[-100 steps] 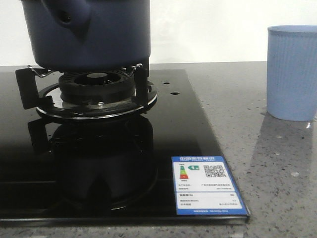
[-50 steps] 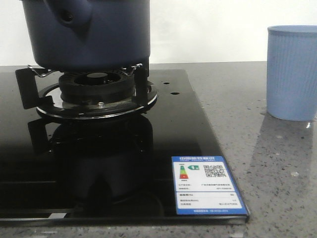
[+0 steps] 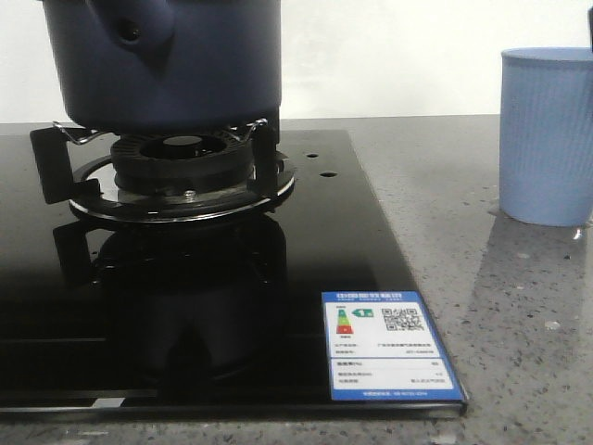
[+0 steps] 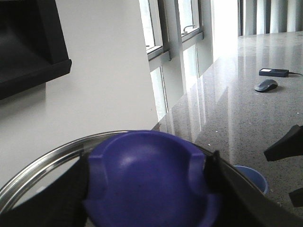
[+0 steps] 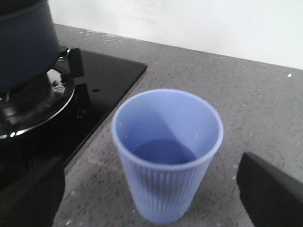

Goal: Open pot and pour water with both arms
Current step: 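Grasp the light blue ribbed cup with the right gripper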

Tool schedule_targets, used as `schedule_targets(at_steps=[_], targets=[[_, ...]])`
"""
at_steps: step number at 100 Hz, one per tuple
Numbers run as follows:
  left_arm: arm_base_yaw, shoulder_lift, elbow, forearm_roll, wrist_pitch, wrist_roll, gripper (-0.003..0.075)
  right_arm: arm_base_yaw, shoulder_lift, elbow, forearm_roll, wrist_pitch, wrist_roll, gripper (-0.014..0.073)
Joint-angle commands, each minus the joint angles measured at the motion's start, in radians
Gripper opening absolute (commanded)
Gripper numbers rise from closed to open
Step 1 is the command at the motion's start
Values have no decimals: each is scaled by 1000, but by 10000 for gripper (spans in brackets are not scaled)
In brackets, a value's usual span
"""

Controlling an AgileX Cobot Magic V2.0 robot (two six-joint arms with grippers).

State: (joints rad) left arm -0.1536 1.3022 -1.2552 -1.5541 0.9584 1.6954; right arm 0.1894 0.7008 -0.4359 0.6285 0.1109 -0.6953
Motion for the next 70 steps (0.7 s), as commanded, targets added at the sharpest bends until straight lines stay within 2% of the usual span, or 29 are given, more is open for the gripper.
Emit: schedule_targets(at_steps=[1, 30, 52, 61, 70], targets=[[-8, -35, -41, -104, 18, 1, 314, 26, 41, -28, 11, -159, -10, 666], [-8, -35, -41, -115, 53, 1, 313, 134, 215, -28, 11, -355, -10, 666], [-8, -35, -41, -115, 78, -2, 313, 157, 322, -28, 11, -449, 33, 664], [-8, -35, -41, -115, 78, -6, 313, 157, 354, -28, 11, -481, 82, 619], [-8, -35, -41, -115, 78, -6, 313, 157, 376, -28, 11, -490, 91, 507]])
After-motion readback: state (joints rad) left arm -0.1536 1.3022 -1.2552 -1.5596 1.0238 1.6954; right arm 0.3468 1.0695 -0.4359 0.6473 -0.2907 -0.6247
